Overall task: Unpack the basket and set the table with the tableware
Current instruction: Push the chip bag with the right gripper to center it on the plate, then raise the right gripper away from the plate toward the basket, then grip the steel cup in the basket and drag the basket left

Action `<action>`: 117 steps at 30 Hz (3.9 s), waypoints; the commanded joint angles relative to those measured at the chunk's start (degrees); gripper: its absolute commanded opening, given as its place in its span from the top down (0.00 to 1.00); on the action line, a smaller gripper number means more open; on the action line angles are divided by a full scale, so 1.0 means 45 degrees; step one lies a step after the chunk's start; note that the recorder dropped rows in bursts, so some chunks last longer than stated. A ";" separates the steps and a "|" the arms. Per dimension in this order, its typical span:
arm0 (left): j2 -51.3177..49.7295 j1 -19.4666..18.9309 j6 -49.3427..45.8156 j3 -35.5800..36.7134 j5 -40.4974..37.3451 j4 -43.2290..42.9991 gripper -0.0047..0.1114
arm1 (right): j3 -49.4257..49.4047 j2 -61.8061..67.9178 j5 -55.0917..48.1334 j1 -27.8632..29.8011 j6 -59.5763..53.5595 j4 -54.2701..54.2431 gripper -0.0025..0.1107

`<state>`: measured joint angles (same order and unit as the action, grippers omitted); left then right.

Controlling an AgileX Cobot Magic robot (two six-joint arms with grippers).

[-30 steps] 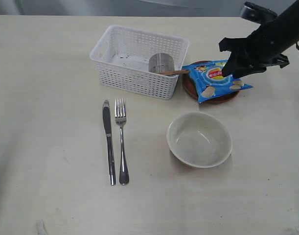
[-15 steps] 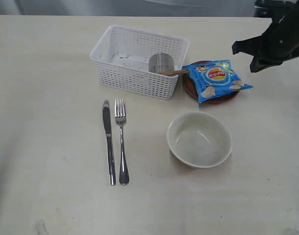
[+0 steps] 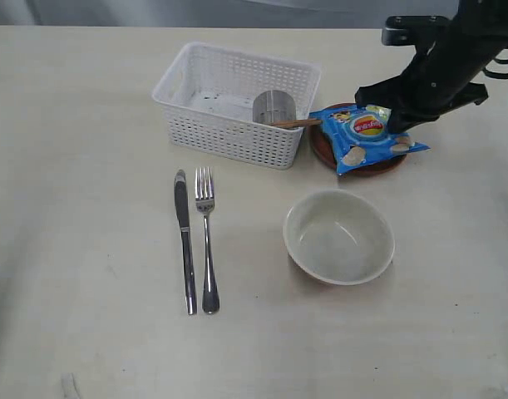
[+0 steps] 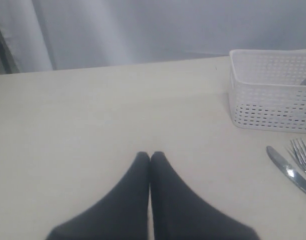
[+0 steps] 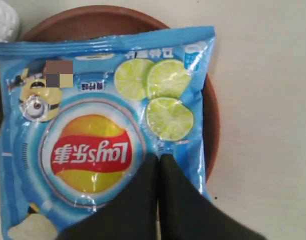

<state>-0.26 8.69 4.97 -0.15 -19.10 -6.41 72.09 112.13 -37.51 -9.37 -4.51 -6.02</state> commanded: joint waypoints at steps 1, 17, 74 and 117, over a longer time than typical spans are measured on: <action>0.0058 -0.0034 -0.0019 0.0033 0.0092 0.0164 0.96 | 0.0164 -0.0008 -0.0166 0.0199 0.0513 0.1011 0.98; 0.0058 -0.0034 -0.0019 0.0033 0.0092 0.0164 0.96 | 0.0087 0.0696 -0.0161 0.0405 0.1949 0.1339 0.98; 0.0058 -0.0034 -0.0019 0.0033 0.0092 0.0164 0.96 | -0.0640 0.1292 0.0945 0.0837 0.1003 -0.2210 0.98; 0.0058 -0.0034 -0.0019 0.0033 0.0092 0.0045 0.96 | 0.9268 0.3761 -0.6969 -0.2300 0.2848 -0.1887 0.63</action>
<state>-0.26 8.69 4.97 -0.15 -19.10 -6.41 113.45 127.96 -68.60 -19.74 9.36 -11.93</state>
